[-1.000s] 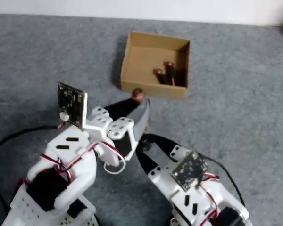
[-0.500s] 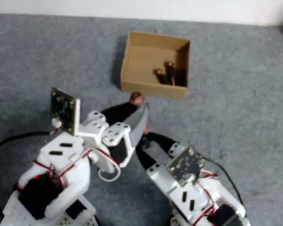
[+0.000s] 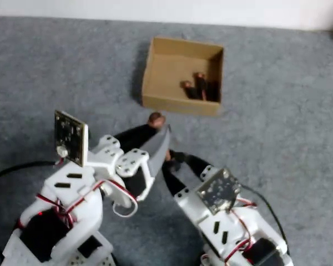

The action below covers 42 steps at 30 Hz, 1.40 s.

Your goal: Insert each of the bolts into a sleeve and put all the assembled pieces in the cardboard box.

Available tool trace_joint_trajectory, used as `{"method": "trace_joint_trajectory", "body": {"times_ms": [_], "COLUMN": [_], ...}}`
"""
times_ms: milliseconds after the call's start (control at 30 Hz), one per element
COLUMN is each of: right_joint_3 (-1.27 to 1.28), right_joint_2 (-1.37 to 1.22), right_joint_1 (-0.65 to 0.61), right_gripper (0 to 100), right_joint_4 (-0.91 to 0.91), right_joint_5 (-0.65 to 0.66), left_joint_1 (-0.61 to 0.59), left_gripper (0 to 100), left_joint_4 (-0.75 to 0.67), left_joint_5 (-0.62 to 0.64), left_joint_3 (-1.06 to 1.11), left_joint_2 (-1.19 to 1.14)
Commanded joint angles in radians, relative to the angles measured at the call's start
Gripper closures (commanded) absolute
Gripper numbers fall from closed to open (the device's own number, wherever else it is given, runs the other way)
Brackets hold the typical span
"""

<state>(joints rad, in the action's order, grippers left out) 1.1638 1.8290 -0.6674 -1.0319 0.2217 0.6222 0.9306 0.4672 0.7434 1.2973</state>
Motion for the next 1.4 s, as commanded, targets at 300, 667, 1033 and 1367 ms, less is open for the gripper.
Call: {"method": "trace_joint_trajectory", "body": {"times_ms": [300,667,1033,1367], "right_joint_3": [-0.008,-0.007,-0.008,-0.016], "right_joint_2": [0.008,0.008,0.01,0.01], "right_joint_1": [-0.002,-0.013,-0.004,0.061], "right_gripper": [99.2,99.2,99.2,99.2], "right_joint_4": [0.022,0.028,0.031,0.048], "right_joint_5": [-0.011,-0.009,-0.011,-0.054], "left_joint_1": [0.018,0.027,0.067,0.068], "left_gripper": [99,99,99,99], "left_joint_4": [-0.092,-0.133,-0.132,-0.115], "left_joint_5": [-0.069,-0.061,0.044,0.044], "left_joint_3": [0.111,0.131,0.134,0.14], "left_joint_2": [-0.001,-0.001,0.001,0.001]}}
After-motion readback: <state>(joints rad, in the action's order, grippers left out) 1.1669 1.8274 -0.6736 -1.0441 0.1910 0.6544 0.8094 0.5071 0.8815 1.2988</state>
